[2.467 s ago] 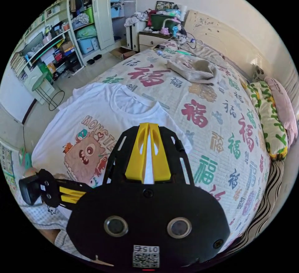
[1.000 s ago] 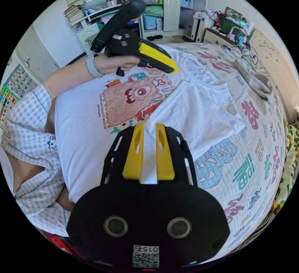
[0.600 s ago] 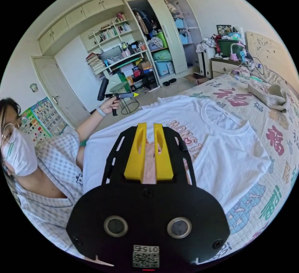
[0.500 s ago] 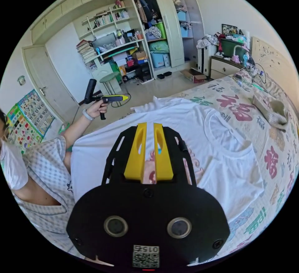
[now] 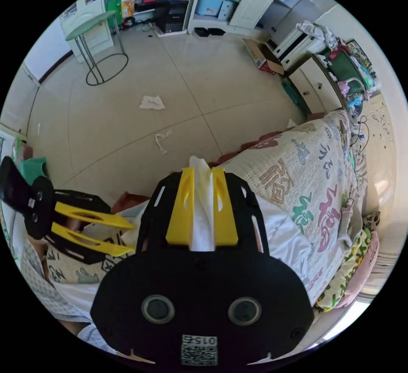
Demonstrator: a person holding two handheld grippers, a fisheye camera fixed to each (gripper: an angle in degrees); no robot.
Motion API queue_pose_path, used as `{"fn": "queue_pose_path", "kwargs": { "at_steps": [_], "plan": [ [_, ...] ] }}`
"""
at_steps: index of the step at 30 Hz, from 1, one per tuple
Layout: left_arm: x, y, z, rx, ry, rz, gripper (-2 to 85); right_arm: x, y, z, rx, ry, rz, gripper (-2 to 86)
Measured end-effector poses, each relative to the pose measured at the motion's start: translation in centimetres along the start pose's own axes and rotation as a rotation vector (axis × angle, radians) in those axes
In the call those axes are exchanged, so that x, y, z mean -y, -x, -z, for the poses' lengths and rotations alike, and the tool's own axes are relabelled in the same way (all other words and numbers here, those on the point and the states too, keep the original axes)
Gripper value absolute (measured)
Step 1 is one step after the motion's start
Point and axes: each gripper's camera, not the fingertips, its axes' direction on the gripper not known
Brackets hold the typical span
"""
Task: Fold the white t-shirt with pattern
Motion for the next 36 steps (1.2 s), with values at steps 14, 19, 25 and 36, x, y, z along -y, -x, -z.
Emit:
{"fn": "queue_pose_path", "kwargs": {
  "at_steps": [14,19,25,36],
  "plan": [
    [1.1,-16.1,5.0,0.175,-0.117,-0.491,0.8,-21.8,-8.9,7.1,0.234,-0.49,-0.285,3.1],
    [-0.7,-22.3,1.1,0.276,0.022,-0.633,2.5,-31.2,-12.3,3.1,0.274,-0.317,-0.386,7.4],
    [0.6,-23.3,-1.1,0.323,0.073,-0.576,5.7,-27.4,-12.5,2.3,0.223,-0.342,-0.265,8.2],
    [0.4,-24.5,-3.5,0.207,0.158,-0.629,0.4,-21.9,-13.3,0.0,0.336,-0.326,-0.087,-0.1]
  ]
}}
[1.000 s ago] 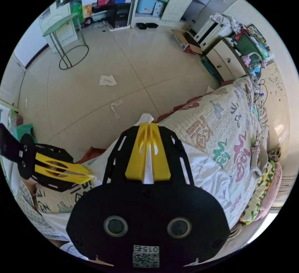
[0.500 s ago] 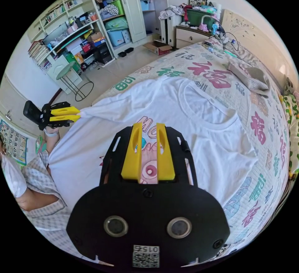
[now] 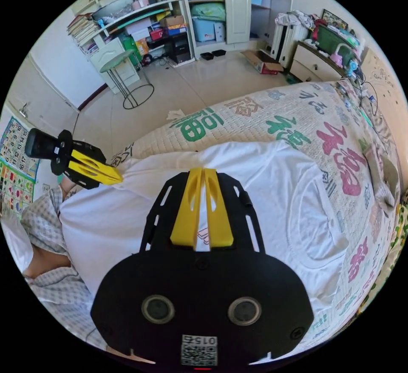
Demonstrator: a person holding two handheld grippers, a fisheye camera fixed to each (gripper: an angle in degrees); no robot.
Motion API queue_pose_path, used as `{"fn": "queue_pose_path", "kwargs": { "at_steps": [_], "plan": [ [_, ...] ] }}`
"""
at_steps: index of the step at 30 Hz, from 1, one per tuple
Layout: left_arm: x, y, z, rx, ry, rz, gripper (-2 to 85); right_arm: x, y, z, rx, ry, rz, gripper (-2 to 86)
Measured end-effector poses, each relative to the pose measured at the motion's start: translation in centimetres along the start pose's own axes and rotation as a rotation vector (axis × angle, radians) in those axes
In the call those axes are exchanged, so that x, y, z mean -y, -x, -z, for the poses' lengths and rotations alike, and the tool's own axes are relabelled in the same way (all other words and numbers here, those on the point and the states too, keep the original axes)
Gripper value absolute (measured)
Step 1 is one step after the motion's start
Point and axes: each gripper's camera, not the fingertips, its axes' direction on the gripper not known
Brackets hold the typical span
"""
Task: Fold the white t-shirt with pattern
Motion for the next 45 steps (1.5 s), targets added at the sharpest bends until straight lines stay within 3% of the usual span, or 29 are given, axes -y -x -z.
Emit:
{"fn": "queue_pose_path", "kwargs": {
  "at_steps": [5,8,11,17,21,24,27,28,32,36,39,42,45],
  "plan": [
    [2.4,-3.0,3.1,0.031,-0.139,-0.065,-0.1,-6.4,-0.1,6.0,-0.001,-0.202,0.012,-0.6],
    [4.3,-6.1,3.4,0.0,-0.153,-0.15,-0.1,-11.2,-0.4,6.3,-0.028,-0.161,0.0,-0.2],
    [4.8,-8.4,1.3,-0.001,-0.037,-0.214,0.0,-15.2,-0.9,5.0,-0.086,-0.03,-0.043,1.2],
    [3.6,-7.0,1.9,-0.039,-0.106,-0.115,0.0,-19.0,-2.3,6.6,-0.081,-0.077,-0.08,3.4],
    [5.4,-7.6,-0.9,-0.011,-0.011,-0.172,0.3,-16.4,-6.2,7.3,-0.072,-0.161,-0.193,7.2],
    [6.1,-8.3,-3.8,0.206,0.093,-0.241,0.2,-13.3,-10.4,5.3,0.015,-0.098,-0.275,9.4],
    [6.5,-7.0,-6.1,0.079,0.149,-0.24,-0.2,-10.4,-12.9,2.8,0.157,-0.016,-0.284,8.1],
    [6.7,-6.7,-6.8,0.078,0.171,-0.246,-0.3,-9.2,-13.2,2.5,0.182,-0.021,-0.277,3.2],
    [6.6,-5.0,-6.1,0.077,0.124,-0.185,-0.4,-5.7,-13.0,3.4,0.157,-0.109,-0.209,-0.6],
    [4.6,-1.8,-3.5,0.202,0.01,-0.039,-0.5,-1.3,-13.3,3.2,0.075,-0.14,-0.215,-1.0],
    [3.3,-0.1,-2.5,0.162,-0.043,0.033,-0.3,1.2,-13.2,1.4,0.034,-0.1,-0.227,-1.0],
    [3.5,-1.6,-2.9,0.094,-0.071,-0.018,0.1,2.5,-12.6,-0.2,-0.047,-0.052,-0.226,-1.0],
    [5.2,-4.2,-5.0,0.085,0.021,-0.146,0.5,3.3,-12.1,-0.6,-0.044,-0.061,-0.233,-1.0]
  ]
}}
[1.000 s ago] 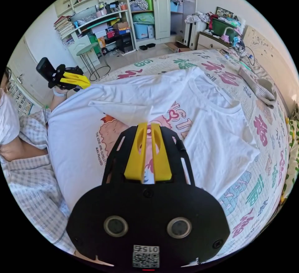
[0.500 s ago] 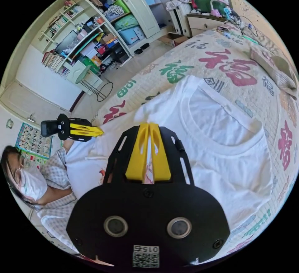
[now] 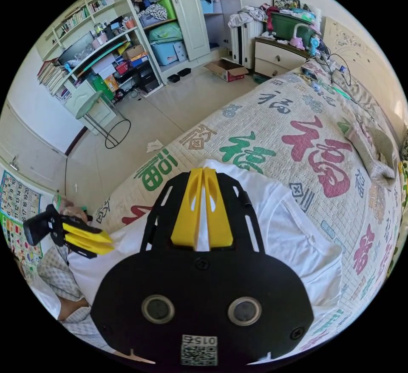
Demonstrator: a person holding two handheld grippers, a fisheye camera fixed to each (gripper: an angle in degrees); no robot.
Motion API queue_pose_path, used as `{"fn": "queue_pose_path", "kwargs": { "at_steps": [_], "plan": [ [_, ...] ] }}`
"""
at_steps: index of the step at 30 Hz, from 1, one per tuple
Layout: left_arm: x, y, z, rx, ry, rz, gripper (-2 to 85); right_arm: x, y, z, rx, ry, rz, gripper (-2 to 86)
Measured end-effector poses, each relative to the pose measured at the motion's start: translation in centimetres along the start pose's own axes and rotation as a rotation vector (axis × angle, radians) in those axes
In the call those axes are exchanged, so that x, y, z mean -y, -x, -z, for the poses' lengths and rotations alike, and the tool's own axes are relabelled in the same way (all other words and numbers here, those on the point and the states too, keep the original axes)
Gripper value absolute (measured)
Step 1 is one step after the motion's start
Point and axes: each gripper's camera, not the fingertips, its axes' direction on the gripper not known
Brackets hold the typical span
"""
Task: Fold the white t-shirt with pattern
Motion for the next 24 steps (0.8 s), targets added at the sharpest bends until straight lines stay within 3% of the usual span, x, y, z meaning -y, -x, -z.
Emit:
{"fn": "queue_pose_path", "kwargs": {
  "at_steps": [4,9,15,17,19,22,24],
  "plan": [
    [0.4,-0.8,-2.3,0.023,0.12,-0.075,0.5,0.4,0.9,-0.3,-0.045,0.032,0.03,-0.4],
    [-1.8,1.9,-1.6,0.064,0.126,0.031,0.3,-2.5,0.7,1.9,-0.083,0.016,0.134,3.5],
    [-1.7,3.1,3.0,0.013,-0.063,0.13,0.7,-9.2,2.4,3.2,0.053,0.038,0.338,9.8],
    [-0.3,2.4,3.0,-0.088,-0.098,0.114,1.1,-9.8,2.7,2.5,0.008,0.05,0.355,9.6],
    [1.8,0.6,0.9,-0.163,-0.006,0.059,1.5,-10.1,2.5,1.5,-0.038,0.071,0.344,8.5],
    [2.4,-1.5,-1.7,-0.045,0.09,-0.001,0.8,-11.2,1.8,2.4,-0.028,-0.015,0.323,3.9],
    [2.2,-2.1,-3.1,-0.071,0.103,-0.019,0.3,-12.0,1.1,3.5,-0.022,-0.083,0.296,0.2]
  ]
}}
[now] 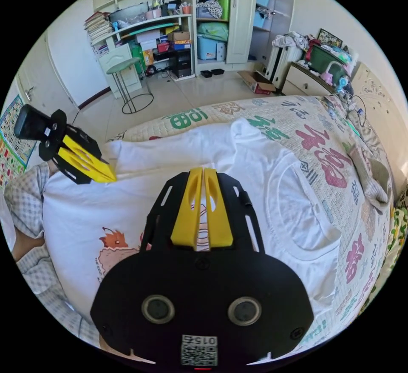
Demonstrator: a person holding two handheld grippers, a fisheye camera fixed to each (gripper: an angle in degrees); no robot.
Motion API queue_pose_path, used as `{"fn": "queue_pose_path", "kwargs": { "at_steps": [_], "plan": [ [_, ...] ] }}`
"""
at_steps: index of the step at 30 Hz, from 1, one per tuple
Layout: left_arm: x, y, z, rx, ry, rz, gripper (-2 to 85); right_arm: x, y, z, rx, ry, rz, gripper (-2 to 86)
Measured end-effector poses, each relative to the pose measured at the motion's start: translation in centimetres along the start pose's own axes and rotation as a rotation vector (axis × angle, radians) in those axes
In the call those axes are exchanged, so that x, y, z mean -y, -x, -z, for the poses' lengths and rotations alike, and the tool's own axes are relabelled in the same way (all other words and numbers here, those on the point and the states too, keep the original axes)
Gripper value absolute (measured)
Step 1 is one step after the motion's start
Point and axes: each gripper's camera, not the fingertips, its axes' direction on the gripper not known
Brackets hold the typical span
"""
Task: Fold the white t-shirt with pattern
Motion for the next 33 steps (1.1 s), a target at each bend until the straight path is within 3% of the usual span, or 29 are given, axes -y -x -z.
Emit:
{"fn": "queue_pose_path", "kwargs": {
  "at_steps": [4,10,15,20,23,26,28,33],
  "plan": [
    [0.2,-1.3,-0.6,0.009,0.01,-0.053,-0.2,-2.0,-1.2,2.5,0.124,-0.084,0.029,-0.9],
    [-0.3,-4.4,0.8,0.031,-0.033,-0.149,-0.2,-4.7,-2.7,5.2,0.311,-0.033,0.105,-1.0],
    [-1.4,-4.0,2.2,0.183,-0.108,-0.016,0.2,-6.9,-4.2,6.9,0.339,0.01,0.11,-0.4],
    [-0.5,-3.7,-0.9,0.108,0.041,-0.012,0.5,-6.1,-4.3,8.5,0.241,-0.228,-0.002,3.3],
    [0.1,-5.0,-2.0,0.132,0.086,-0.074,0.3,-3.6,-2.5,5.5,0.22,-0.084,0.027,7.0],
    [0.2,-5.7,-2.2,0.152,0.085,-0.107,0.2,-1.8,-1.5,2.4,0.183,0.084,0.033,5.1],
    [0.0,-5.7,-1.7,0.14,0.054,-0.104,0.1,-2.2,-1.0,3.3,0.171,0.072,0.078,0.6],
    [-0.3,-7.2,0.0,0.121,-0.044,-0.193,-0.1,-5.1,-2.1,7.3,0.261,0.049,0.142,-0.4]
  ]
}}
